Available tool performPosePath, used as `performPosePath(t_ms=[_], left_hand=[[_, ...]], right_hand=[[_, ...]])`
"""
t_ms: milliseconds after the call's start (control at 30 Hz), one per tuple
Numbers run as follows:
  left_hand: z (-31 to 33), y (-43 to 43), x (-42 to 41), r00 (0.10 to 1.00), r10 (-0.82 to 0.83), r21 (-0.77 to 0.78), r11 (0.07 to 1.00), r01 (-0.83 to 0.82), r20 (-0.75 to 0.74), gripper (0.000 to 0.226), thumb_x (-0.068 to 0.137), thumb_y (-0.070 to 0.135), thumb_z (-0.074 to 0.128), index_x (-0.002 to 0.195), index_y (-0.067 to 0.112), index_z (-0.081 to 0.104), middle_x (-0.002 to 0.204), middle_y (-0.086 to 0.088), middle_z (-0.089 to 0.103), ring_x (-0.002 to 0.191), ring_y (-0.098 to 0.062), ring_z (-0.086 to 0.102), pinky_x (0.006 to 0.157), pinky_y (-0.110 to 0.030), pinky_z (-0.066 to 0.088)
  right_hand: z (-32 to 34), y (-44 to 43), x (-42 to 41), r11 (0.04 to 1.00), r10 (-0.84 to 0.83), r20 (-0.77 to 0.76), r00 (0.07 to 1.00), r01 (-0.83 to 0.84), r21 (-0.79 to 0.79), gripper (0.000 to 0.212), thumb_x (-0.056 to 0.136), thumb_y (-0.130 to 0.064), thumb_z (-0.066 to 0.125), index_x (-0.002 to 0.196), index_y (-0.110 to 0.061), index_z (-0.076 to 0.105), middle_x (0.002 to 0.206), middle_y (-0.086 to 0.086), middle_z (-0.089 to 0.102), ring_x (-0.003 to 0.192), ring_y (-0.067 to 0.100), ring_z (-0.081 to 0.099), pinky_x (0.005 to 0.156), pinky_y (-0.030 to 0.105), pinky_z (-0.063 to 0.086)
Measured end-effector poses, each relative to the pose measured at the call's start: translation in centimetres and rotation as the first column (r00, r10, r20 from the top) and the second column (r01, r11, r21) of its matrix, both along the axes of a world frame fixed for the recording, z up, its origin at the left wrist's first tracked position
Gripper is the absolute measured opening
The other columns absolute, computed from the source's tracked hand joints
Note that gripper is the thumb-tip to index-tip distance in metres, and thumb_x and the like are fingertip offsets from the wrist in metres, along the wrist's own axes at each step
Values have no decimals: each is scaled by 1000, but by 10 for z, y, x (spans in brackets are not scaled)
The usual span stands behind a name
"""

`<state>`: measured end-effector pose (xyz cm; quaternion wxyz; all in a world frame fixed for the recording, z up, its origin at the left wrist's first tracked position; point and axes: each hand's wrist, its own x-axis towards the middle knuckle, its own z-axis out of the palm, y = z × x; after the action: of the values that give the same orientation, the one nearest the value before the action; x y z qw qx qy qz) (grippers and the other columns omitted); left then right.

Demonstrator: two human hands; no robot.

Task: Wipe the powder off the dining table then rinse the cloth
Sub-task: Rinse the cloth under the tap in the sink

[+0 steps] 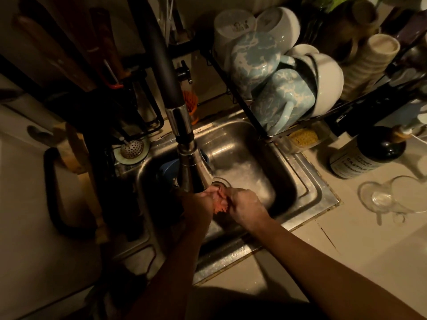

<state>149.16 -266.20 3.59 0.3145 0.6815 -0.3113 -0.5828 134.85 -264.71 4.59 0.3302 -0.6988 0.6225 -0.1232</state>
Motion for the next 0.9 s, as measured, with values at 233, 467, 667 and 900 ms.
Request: performPosePath(t_ms=[233, 467, 667, 900], left_hand=[[21, 8, 3, 956, -257, -361, 886, 291, 140, 42, 86, 13, 71, 127, 12, 62, 120, 4, 67, 112, -5, 65, 100, -30, 52], [30, 10, 7, 745, -410, -388, 664, 639, 527, 36, 96, -7, 46, 127, 0, 62, 120, -6, 66, 108, 18, 48, 89, 8, 29], [11, 10, 1, 852, -110, -295, 909, 295, 513, 33, 90, 28, 54, 98, 2, 74, 97, -15, 74, 92, -31, 69, 87, -42, 54], [-11, -2, -16, 952, -15, -116, 992, 53, 305, 33, 78, 29, 62, 100, 7, 74, 91, -8, 75, 84, -23, 71, 76, -30, 57]], right_hand=[[7, -1, 1, 844, -534, 601, 595, 326, 426, 28, 86, 10, 57, 87, -9, 77, 71, -3, 74, 64, 9, 67, 60, 23, 52], [22, -1, -11, 879, -369, 701, 611, -16, 476, 27, 84, 14, 57, 96, -4, 72, 89, 9, 75, 87, 24, 71, 87, 44, 55], [23, 7, 6, 946, -318, 461, 829, 310, 95, 41, 86, 4, 68, 73, -34, 59, 60, -23, 61, 63, -15, 58, 61, 3, 39], [5, 12, -5, 985, -32, 200, 979, 65, -161, 13, 83, -18, 52, 91, -21, 61, 74, 10, 66, 71, 19, 53, 62, 12, 31]])
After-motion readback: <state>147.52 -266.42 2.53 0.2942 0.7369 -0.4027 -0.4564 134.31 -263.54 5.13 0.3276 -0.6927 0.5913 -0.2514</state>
